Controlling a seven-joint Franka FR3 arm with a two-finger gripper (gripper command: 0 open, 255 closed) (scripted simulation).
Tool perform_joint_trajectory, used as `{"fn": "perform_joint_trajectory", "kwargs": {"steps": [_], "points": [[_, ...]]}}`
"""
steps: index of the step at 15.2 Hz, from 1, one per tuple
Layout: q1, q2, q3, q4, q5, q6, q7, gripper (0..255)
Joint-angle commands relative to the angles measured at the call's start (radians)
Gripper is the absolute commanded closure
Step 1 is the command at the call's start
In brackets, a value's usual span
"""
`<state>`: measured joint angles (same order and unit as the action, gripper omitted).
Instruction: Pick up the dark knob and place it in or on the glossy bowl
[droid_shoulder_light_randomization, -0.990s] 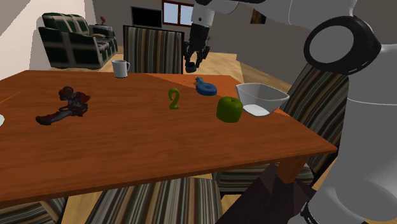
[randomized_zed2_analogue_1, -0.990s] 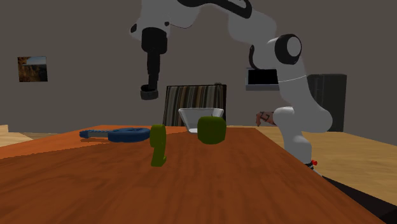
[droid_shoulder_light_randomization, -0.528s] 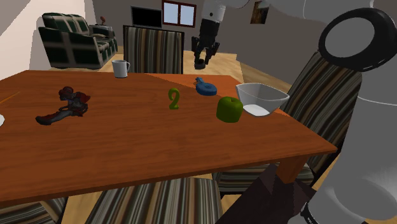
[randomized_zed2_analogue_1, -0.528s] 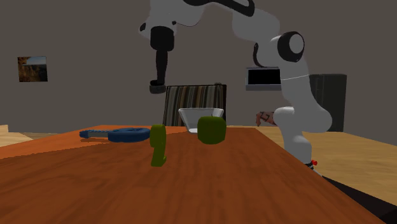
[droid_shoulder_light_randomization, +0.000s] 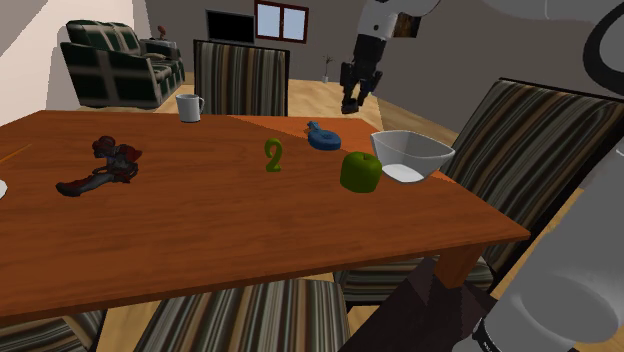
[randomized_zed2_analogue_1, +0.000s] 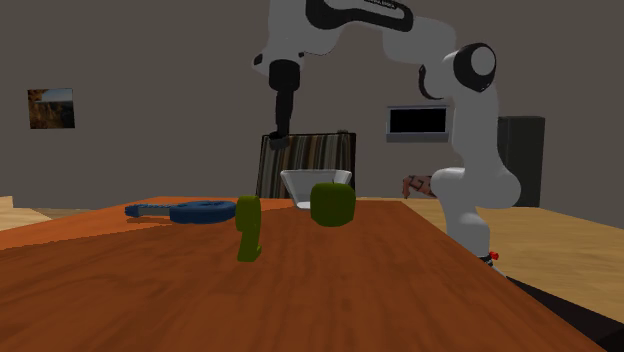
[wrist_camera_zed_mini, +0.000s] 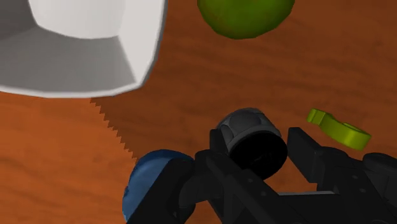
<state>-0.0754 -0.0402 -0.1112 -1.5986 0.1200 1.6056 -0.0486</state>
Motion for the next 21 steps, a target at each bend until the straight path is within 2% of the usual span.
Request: {"fn": "perform_joint_trajectory", "kwargs": {"steps": [1, 8, 15, 21], "points": [[-0.017, -0.044, -0.018, -0.044, -0.004, -0.005, -0.035, 255], [-0.076, -0.192, -0.091, -0.189, -0.036, -0.02, -0.162, 255], [-0.136, -0.296, -0.178, -0.27, -0.081, -0.053, -0.297, 255], [-0.139, -0.316, -0.178, -0.369, -0.087, 0.027, -0.302, 255]]}}
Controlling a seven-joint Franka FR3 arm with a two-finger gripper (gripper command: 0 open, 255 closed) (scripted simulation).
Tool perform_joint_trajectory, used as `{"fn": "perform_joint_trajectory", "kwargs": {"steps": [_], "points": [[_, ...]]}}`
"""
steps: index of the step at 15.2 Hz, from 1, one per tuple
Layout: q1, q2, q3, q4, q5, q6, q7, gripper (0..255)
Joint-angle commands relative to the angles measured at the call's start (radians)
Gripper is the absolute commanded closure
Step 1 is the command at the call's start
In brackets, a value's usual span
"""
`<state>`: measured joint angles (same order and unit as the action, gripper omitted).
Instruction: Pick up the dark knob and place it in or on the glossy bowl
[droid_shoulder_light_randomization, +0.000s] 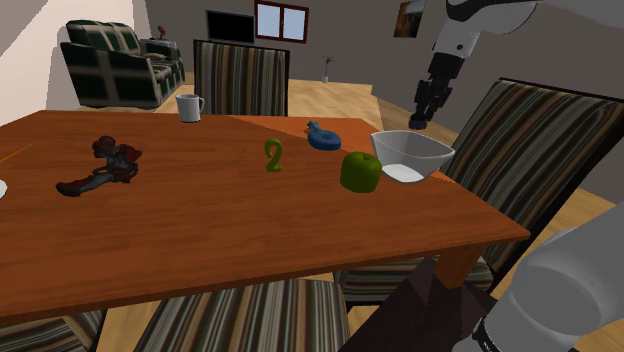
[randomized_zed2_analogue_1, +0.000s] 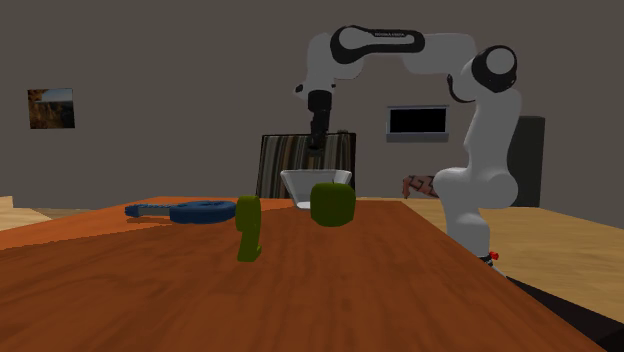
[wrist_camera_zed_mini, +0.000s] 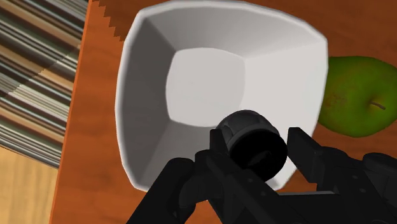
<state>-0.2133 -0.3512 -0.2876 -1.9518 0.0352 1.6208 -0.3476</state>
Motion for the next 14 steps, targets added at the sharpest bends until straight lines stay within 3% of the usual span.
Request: {"fn": "perform_joint_trajectory", "kwargs": {"steps": [1, 9, 14], "points": [[-0.002, -0.007, -0.002, -0.032, -0.002, 0.025, -0.004, 255], [-0.006, -0.019, -0.005, -0.149, -0.006, 0.13, -0.012, 255], [-0.006, -0.019, -0.005, -0.149, -0.006, 0.13, -0.012, 255]]}}
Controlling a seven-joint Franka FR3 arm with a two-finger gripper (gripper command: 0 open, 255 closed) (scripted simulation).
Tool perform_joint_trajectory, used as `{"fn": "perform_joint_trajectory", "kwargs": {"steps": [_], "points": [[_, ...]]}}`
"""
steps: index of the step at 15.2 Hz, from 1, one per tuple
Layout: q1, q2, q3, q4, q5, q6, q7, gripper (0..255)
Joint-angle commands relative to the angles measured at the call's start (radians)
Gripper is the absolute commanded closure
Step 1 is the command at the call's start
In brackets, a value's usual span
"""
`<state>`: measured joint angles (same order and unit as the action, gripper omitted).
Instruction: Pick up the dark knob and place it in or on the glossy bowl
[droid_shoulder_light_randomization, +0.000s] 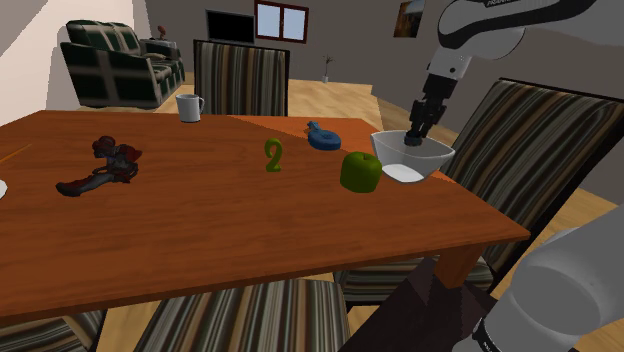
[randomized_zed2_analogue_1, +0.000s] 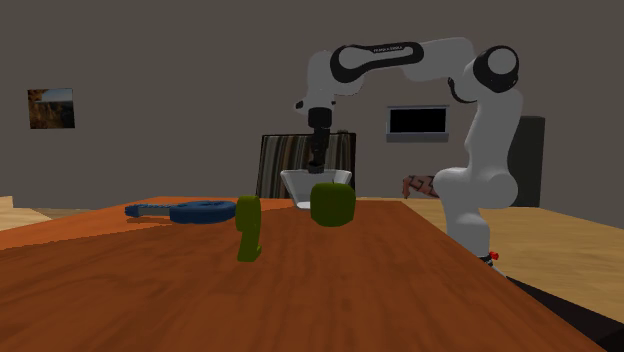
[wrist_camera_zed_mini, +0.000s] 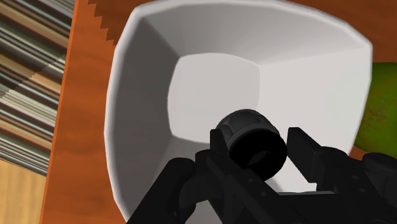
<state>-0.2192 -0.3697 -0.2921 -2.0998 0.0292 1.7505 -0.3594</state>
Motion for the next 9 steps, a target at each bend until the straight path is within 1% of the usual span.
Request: {"fn": "perform_joint_trajectory", "kwargs": {"steps": [1, 2, 3, 8, 9], "points": [[0.0, 0.0, 0.0, -0.001, 0.0, 0.001, 0.0, 255], [0.0, 0.0, 0.0, -0.001, 0.0, 0.001, 0.0, 255], [0.0, 0.0, 0.0, -0.001, 0.0, 0.001, 0.0, 0], [0.0, 0.0, 0.0, -0.001, 0.0, 0.001, 0.0, 0], [0.0, 0.002, -0.001, 0.035, 0.0, -0.033, 0.0, 0]]}}
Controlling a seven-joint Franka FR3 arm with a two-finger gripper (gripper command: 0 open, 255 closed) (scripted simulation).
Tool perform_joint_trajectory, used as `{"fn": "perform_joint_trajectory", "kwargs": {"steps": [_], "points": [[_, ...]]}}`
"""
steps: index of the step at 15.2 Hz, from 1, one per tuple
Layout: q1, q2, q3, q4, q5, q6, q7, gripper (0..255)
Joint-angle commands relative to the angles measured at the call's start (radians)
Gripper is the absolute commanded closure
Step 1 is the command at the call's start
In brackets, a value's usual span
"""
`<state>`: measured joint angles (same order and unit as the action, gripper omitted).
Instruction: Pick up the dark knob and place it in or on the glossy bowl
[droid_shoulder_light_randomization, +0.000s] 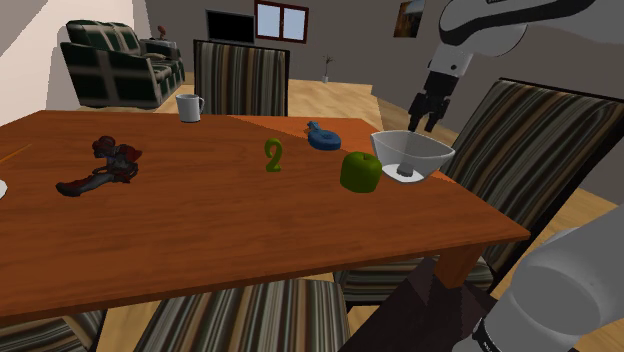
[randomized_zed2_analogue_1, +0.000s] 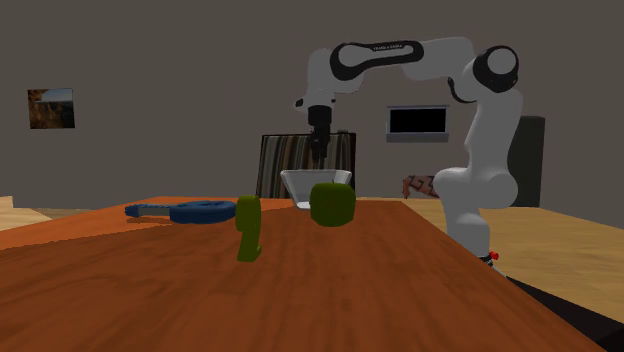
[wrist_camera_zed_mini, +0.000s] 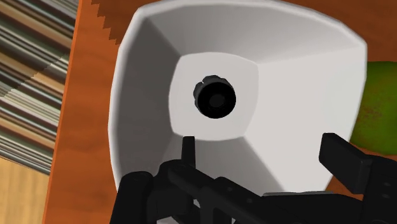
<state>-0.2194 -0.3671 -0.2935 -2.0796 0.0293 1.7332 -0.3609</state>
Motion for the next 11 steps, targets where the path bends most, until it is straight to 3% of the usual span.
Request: {"fn": "perform_joint_trajectory", "kwargs": {"steps": [1, 3, 11], "points": [[0.0, 0.003, -0.001, 0.051, 0.0, -0.049, 0.0, 0], [0.0, 0.012, -0.004, 0.12, 0.002, -0.109, -0.001, 0], [0.0, 0.012, -0.004, 0.12, 0.002, -0.109, -0.001, 0]]}}
